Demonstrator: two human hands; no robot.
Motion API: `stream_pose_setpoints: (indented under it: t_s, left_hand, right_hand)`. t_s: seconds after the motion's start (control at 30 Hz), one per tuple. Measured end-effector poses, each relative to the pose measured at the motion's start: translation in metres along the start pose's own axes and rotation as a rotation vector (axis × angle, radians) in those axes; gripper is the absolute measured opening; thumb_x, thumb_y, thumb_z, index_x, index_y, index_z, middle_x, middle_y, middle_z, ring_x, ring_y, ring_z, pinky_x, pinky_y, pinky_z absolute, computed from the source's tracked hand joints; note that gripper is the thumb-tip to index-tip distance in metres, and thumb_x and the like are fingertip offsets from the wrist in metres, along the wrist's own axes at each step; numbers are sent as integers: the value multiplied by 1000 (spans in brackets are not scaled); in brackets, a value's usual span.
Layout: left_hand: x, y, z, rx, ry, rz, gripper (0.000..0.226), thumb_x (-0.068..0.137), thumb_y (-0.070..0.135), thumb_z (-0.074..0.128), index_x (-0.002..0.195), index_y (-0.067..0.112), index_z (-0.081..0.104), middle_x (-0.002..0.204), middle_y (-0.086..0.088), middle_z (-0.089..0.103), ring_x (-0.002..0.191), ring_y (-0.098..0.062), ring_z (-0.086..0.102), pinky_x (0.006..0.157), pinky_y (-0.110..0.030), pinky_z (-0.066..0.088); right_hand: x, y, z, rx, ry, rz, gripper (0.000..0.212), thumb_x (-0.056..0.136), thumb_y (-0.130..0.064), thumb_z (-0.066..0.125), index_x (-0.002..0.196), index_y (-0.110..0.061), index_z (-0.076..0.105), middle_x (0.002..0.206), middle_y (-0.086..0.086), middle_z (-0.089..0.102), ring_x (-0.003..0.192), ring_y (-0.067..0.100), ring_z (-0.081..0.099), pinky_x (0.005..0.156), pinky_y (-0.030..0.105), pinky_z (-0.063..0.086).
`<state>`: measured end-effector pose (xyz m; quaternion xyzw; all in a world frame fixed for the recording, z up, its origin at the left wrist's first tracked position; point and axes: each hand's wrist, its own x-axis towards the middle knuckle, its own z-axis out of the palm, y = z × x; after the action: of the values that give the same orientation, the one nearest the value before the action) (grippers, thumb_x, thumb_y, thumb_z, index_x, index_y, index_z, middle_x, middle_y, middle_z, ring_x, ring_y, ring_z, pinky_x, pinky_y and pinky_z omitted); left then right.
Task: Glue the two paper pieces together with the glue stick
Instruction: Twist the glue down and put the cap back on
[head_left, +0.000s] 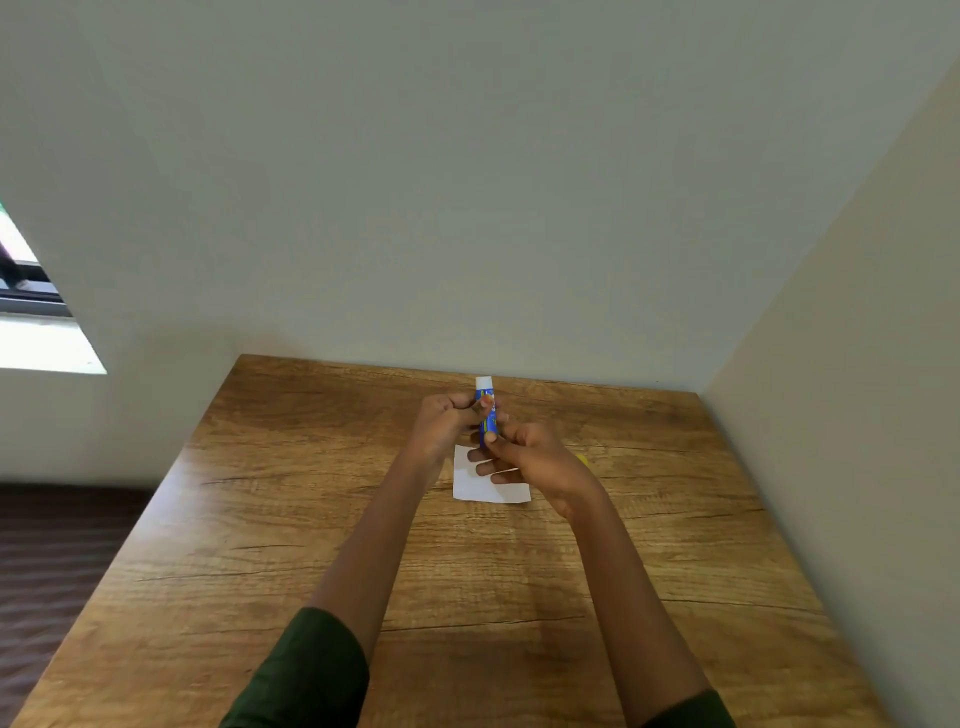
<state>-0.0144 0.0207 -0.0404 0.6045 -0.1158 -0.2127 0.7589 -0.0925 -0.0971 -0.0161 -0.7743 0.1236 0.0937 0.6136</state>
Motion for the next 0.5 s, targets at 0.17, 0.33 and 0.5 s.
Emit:
stream_pose_setpoints:
  t_s: [0.17,0.33,0.5]
  left_hand:
    - [0,-5,1,23,0,3,13,85,16,62,86,7,71,84,-11,73,74,-19,69,72,-31,55]
    - [1,-4,4,2,10,-12,13,84,17,64,85,7,71,85,-13,72,78,-21,70,85,-36,54]
    - [1,-1,3,-3,-13,-12,17,84,16,64,93,4,71,91,-18,71,84,-25,69,84,-37,54]
  right_hand:
    - [1,3,-3,-26,135,-2,18,84,-20,69,96,-7,72,90,13,73,70,11,65,66,21,51]
    - [4,4,2,-115,335,-41,25,65,-28,84,75,-9,73,75,12,71,65,15,61,65,32,48]
    - [0,5,0,-22,150,3,31,80,-32,72,102,-11,69,97,7,72,77,11,67,70,24,53]
